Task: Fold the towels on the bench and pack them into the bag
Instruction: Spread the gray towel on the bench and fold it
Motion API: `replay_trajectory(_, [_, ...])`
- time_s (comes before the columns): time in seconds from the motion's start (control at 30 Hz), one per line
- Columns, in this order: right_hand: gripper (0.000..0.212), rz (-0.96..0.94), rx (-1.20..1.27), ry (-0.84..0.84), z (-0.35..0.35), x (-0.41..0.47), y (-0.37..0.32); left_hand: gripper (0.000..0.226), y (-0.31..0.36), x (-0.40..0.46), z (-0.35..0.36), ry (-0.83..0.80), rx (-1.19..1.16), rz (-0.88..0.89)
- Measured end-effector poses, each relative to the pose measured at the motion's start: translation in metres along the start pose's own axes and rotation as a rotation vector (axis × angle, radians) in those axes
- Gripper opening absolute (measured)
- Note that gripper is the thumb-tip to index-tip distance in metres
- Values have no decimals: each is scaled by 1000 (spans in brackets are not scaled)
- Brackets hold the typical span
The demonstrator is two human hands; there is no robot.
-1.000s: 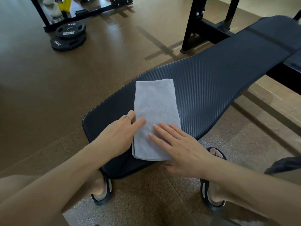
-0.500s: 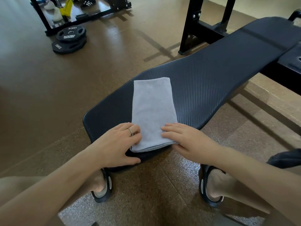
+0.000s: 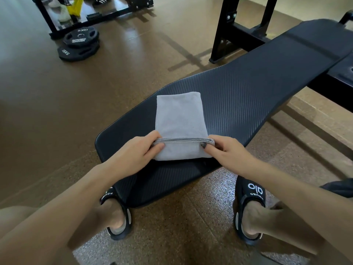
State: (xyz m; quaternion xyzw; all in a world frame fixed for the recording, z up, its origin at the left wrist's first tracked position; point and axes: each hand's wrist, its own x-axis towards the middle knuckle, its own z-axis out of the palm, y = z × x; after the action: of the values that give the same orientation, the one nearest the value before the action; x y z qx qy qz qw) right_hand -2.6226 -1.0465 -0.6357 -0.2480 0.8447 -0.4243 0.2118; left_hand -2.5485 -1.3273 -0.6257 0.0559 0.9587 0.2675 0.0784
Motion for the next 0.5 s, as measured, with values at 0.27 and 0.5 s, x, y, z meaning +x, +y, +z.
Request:
replay_trajectory(0.27, [34, 158, -123, 158, -5, 14, 6, 27, -6, 29, 4, 54, -6, -90])
replay_trajectory(0.5, [38, 154, -359, 135, -5, 22, 4, 23, -5, 38, 5, 41, 58, -110])
